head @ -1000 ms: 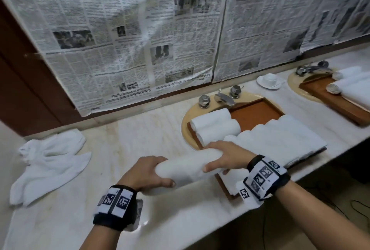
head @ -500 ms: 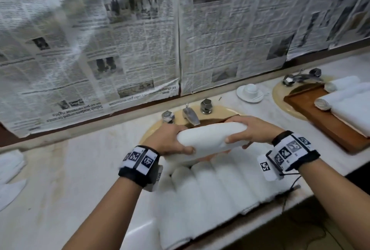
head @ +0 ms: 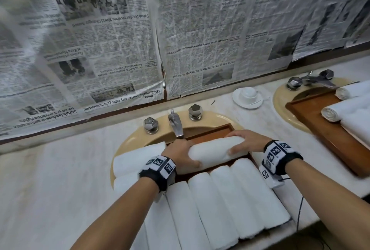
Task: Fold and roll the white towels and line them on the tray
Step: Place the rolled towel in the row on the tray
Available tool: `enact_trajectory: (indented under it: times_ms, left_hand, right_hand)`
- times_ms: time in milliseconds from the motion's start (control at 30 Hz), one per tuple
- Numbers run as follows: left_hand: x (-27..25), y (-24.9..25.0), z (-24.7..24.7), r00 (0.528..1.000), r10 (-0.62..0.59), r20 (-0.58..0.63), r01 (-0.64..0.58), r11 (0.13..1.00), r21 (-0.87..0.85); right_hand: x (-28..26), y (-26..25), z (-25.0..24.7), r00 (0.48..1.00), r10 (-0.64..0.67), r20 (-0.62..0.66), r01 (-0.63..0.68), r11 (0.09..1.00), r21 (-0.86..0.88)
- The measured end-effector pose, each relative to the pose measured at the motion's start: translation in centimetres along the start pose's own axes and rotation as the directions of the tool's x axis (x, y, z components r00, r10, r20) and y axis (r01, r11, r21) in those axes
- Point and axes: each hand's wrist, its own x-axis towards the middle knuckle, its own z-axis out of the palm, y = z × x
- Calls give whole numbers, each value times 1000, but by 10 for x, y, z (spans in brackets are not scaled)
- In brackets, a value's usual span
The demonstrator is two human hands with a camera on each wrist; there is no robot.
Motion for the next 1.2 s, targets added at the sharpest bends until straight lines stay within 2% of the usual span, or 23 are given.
enact_trajectory:
  times_ms: [200, 533, 667, 800, 1067, 1200]
  left_hand:
    - [1, -2, 13, 992, -91, 86, 90, 996, 22]
    - [-4, 9, 16, 972, -143, 187, 132, 989, 71]
    - [-5, 14, 15, 959, -155, 238, 135, 986, 98]
    - [-8, 11, 18, 952, -121, 281, 109, 992, 57]
    - [-3, 2, 23, 968, -63, 244, 70, 997, -17]
    - [-3, 1, 24, 965, -55, 255, 72, 996, -58]
  right_hand:
    - [-3, 2, 9, 999, 7, 38, -3, 995, -104]
    - [-4, 12, 26, 990, -110, -85, 76, 941, -331]
    - [-2, 18, 19, 990, -113, -83, 102, 986, -135]
    - [-7, 24, 19, 990, -108, -90, 104, 993, -48]
    - [-6, 27, 30, 975, -154, -163, 146, 988, -55]
    - [-5, 28, 35, 975, -164, -152, 149, 983, -110]
